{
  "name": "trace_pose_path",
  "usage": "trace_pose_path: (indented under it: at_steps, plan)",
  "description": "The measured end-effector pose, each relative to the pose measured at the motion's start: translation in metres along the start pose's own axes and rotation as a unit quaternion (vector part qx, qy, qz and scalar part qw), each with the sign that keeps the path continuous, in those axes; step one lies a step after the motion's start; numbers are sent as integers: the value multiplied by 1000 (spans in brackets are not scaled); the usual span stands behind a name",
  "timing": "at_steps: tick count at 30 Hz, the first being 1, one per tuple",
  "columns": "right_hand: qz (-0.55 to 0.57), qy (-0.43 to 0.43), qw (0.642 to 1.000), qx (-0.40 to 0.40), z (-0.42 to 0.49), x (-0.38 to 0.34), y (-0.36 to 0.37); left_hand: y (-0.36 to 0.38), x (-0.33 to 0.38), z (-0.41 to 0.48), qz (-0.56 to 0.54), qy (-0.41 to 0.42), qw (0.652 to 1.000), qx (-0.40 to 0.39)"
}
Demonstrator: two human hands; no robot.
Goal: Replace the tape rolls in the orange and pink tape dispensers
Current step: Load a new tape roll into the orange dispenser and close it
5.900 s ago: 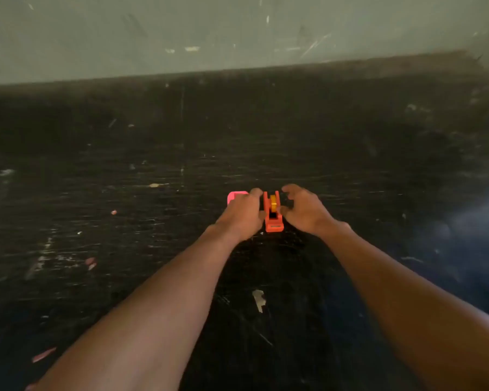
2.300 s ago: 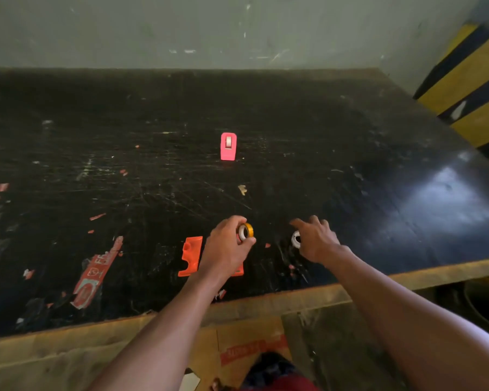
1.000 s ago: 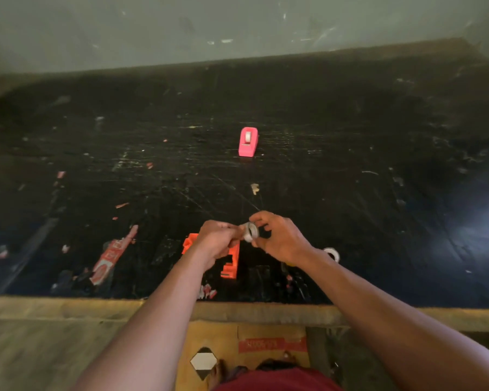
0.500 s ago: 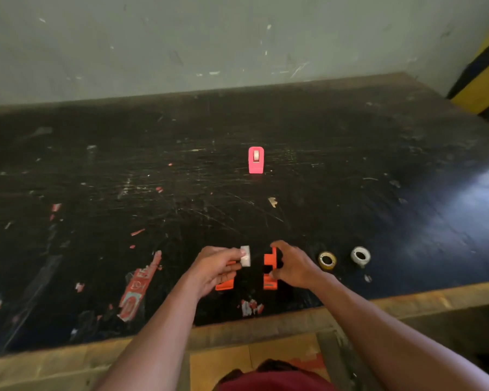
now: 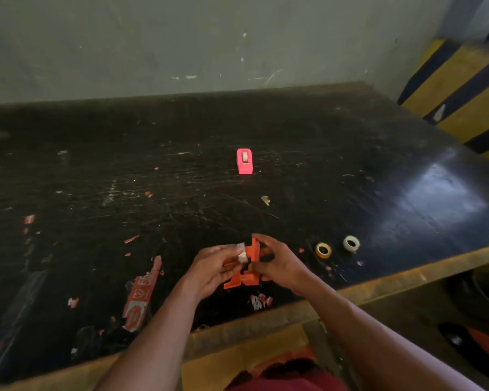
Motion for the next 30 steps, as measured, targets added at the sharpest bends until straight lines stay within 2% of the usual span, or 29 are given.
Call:
trace_pose_path:
  at_steps: [9, 14, 17, 19, 21, 22, 24, 27, 30]
  plan:
    - [28, -5, 999, -40, -1, 0, -7, 7, 11, 0, 69, -8, 996, -56]
    - [34, -10, 997, -63, 8, 9, -15, 10, 17, 4, 126, -22, 991, -47]
    - [40, 2, 996, -77, 12, 20, -24, 16, 16, 15, 181, -32, 983, 11]
    - [59, 13, 995, -86, 13, 29, -29, 17, 11, 27, 268, -26, 957, 110]
    - [79, 24, 992, -91, 15, 35, -36, 19, 4, 36, 408, -38, 888, 208]
    - [85, 28, 991, -96, 15, 37, -41, 20, -1, 38, 455, -56, 857, 237]
    - [90, 32, 990, -104, 16, 41, -50, 25, -12, 41, 494, -91, 823, 266]
    - [102, 43, 987, -118, 17, 45, -62, 33, -24, 41, 518, -110, 797, 289]
    - [105, 50, 984, -133, 21, 48, -72, 40, -20, 42, 488, -105, 810, 309]
Point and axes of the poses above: each hand's wrist, its own z-axis towards the middle knuckle, its own y-axis out of the palm, x = y × z, the point moved 1 cm from there along z, towards the middle knuckle, and after that the axes turned 13 degrees about -x, right-handed, at the moved point
